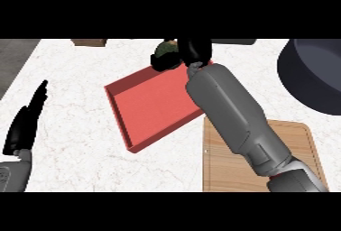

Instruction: Pick the squash from the cutting board and place it in the cardboard box

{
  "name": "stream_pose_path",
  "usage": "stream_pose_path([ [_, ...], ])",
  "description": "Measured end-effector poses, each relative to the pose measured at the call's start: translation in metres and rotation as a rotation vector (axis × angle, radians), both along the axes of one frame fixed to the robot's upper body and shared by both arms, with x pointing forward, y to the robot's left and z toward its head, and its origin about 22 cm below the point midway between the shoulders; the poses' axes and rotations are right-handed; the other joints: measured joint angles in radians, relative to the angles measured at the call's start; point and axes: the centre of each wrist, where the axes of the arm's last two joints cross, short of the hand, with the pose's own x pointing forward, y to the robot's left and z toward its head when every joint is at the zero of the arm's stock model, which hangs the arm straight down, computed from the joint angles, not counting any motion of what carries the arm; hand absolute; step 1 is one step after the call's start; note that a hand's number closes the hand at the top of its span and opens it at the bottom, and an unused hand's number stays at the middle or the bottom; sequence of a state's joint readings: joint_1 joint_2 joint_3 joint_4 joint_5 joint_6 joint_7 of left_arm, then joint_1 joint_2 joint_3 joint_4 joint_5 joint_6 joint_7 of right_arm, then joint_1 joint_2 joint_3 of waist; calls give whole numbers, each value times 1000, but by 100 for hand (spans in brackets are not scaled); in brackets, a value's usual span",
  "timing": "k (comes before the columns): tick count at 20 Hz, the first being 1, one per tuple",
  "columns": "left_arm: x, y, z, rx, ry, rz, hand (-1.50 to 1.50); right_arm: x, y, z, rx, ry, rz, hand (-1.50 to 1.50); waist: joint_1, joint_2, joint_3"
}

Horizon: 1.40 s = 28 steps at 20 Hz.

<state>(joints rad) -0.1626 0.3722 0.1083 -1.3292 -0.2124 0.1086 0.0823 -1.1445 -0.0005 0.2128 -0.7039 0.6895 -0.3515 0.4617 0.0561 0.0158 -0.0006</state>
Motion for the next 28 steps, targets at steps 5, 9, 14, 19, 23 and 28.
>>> stream_pose_path([
  [5, 2, -4, 1, 0, -5, -19, 0, 11, -4, -20, 34, 65, -91, -150, 27, 7, 0],
  [9, 7, -10, 6, 2, -21, -30, 0, 17, -12, -31, 95, 125, -119, -150, 35, 12, 0],
  [14, 12, -14, 4, 3, -20, -43, 0, 20, -15, -36, 153, 93, -111, -150, 46, 15, 1],
  [19, 9, -10, -2, -2, -17, -37, 0, 19, -17, -38, 238, -31, -102, -150, 41, 12, 1],
  [23, 6, -11, -4, 0, -10, -24, 0, 22, -18, -29, 349, -132, -120, -150, 25, 8, 1],
  [28, -6, 4, -6, 6, -3, 8, 0, 25, -34, -29, 472, -200, -120, -150, -5, -1, 1],
])
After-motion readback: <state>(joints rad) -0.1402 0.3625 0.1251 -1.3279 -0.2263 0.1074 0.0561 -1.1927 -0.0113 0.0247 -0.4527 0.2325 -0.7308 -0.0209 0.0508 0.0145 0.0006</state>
